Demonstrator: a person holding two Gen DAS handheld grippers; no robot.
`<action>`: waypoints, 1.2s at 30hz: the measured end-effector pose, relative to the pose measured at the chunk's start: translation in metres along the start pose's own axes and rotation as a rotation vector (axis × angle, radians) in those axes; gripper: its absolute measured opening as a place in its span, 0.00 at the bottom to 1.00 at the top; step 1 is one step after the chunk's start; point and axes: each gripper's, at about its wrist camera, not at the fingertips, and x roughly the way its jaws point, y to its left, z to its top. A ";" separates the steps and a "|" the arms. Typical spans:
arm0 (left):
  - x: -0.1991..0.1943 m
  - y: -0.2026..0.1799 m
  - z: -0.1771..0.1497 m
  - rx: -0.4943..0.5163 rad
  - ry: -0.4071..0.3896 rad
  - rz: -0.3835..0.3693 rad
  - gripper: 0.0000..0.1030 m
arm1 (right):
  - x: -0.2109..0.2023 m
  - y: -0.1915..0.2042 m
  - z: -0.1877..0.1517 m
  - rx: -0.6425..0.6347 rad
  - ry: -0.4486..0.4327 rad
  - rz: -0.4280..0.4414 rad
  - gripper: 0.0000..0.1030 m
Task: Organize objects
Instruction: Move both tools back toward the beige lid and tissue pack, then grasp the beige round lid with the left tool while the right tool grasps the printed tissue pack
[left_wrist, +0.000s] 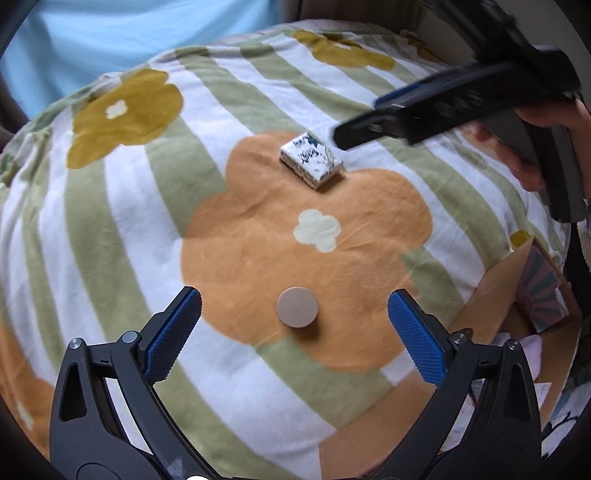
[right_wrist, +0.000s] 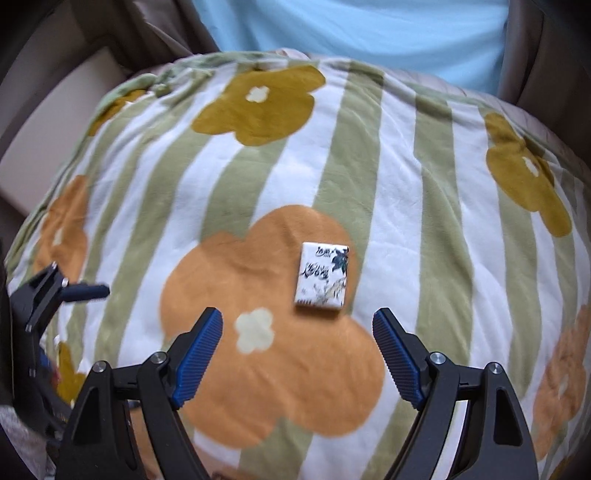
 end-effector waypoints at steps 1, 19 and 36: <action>0.007 0.001 -0.001 0.002 0.005 -0.009 0.96 | 0.007 0.000 0.002 0.005 0.005 -0.003 0.78; 0.070 0.001 -0.014 0.040 0.070 -0.058 0.49 | 0.084 -0.011 0.022 0.081 0.066 -0.069 0.56; 0.061 -0.002 -0.011 0.046 0.048 -0.033 0.30 | 0.073 -0.017 0.021 0.100 0.027 -0.073 0.38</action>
